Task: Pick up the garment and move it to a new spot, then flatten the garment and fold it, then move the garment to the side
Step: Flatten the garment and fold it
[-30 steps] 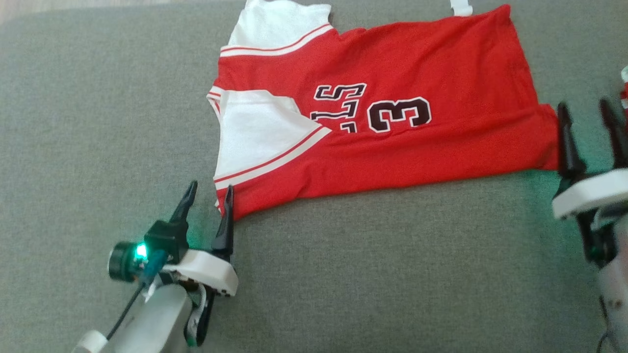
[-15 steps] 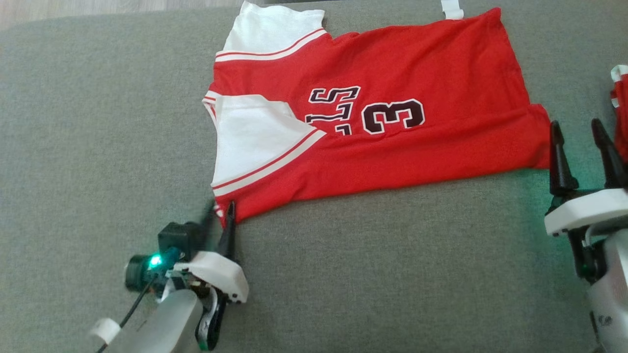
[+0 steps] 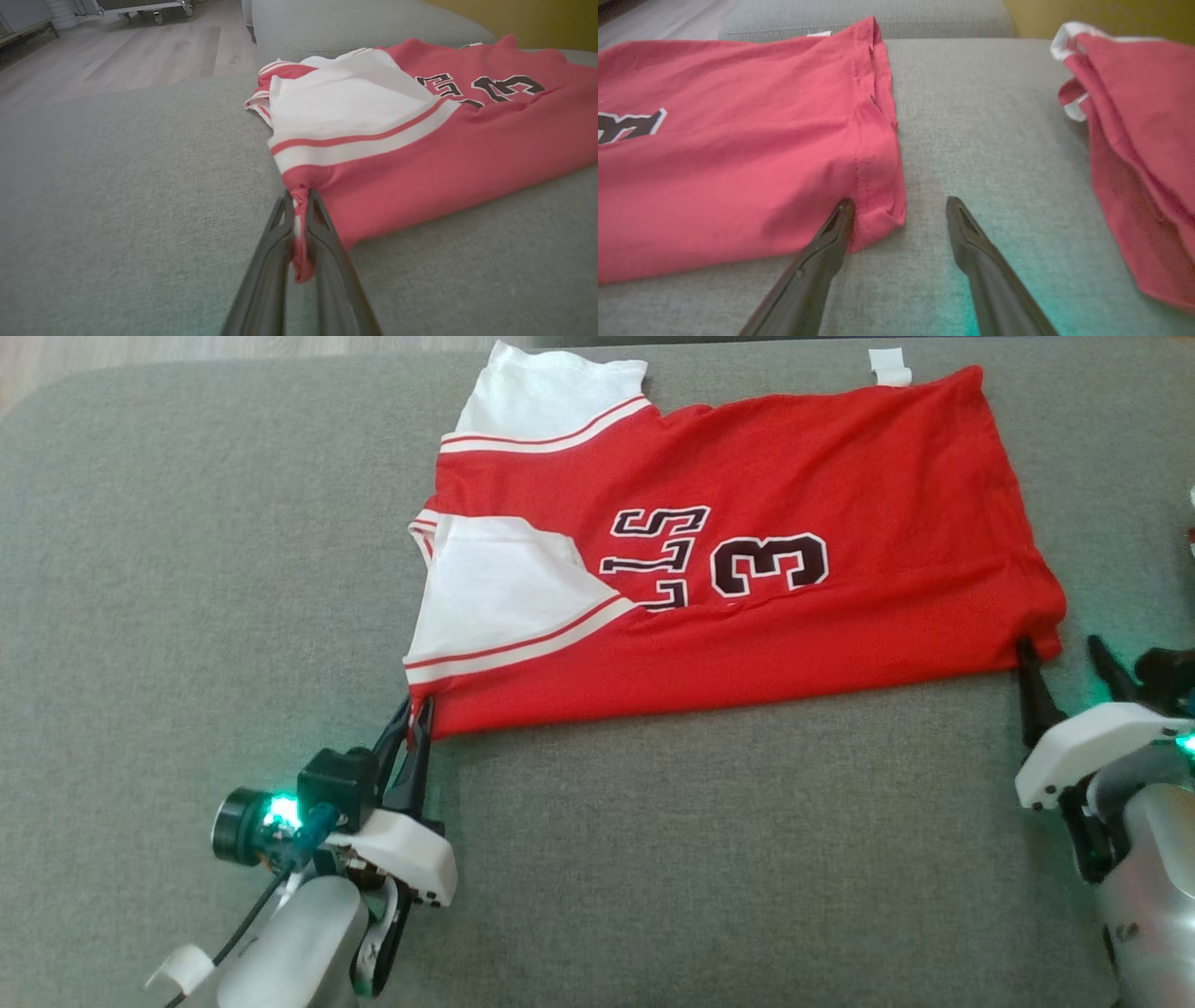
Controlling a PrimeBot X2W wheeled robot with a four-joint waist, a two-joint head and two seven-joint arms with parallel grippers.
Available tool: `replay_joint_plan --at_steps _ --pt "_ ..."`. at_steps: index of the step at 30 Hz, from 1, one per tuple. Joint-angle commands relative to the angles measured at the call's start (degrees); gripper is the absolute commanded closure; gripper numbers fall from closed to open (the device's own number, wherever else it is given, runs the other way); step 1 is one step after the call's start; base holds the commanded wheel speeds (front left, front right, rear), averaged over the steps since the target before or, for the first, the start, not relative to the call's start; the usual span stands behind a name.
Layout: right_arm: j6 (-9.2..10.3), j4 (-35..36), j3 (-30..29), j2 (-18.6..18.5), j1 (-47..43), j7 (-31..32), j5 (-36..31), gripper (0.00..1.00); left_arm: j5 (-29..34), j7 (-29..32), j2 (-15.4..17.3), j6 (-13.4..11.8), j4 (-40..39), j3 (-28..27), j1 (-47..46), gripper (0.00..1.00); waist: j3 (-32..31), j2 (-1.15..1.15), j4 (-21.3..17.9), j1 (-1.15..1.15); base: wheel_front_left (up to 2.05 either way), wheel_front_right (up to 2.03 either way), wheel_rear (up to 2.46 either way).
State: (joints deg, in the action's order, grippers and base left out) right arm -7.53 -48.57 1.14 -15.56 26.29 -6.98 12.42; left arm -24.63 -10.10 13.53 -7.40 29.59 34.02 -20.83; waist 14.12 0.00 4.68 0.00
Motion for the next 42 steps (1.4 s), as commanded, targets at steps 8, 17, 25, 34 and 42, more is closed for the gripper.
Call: replay_joint_plan --at_steps 8,17,25,34,42 --pt "0.04 -1.09 5.54 -2.03 1.15 2.80 3.53 1.00 0.26 0.62 3.15 -0.99 -3.67 -1.48 -0.20 1.00 -1.38 0.00 0.45 0.00 0.00 0.00 0.00" --pt "0.04 1.98 8.93 -6.66 -3.70 2.40 6.93 1.00 -0.35 1.26 5.49 -1.32 -7.60 -0.80 4.78 1.00 -6.21 0.00 -0.57 0.00 0.00 0.00 0.00" --pt "0.04 10.06 9.18 -9.83 -13.28 3.58 9.87 1.00 -0.84 3.05 8.02 -2.78 -14.93 0.35 12.18 1.00 -8.96 0.00 -1.54 0.00 0.00 0.00 0.00" --pt "0.04 24.29 3.65 -10.45 -26.38 8.09 10.64 1.00 -2.52 5.81 10.46 -5.59 -23.78 1.10 21.65 1.00 -9.37 0.00 -2.51 0.00 0.00 0.00 0.00" --pt "0.04 33.22 -0.34 -7.23 -32.59 13.86 9.01 0.00 -3.02 6.90 10.68 -4.52 -22.34 2.09 21.31 0.76 -9.89 0.00 -2.65 0.00 0.00 0.00 0.00"
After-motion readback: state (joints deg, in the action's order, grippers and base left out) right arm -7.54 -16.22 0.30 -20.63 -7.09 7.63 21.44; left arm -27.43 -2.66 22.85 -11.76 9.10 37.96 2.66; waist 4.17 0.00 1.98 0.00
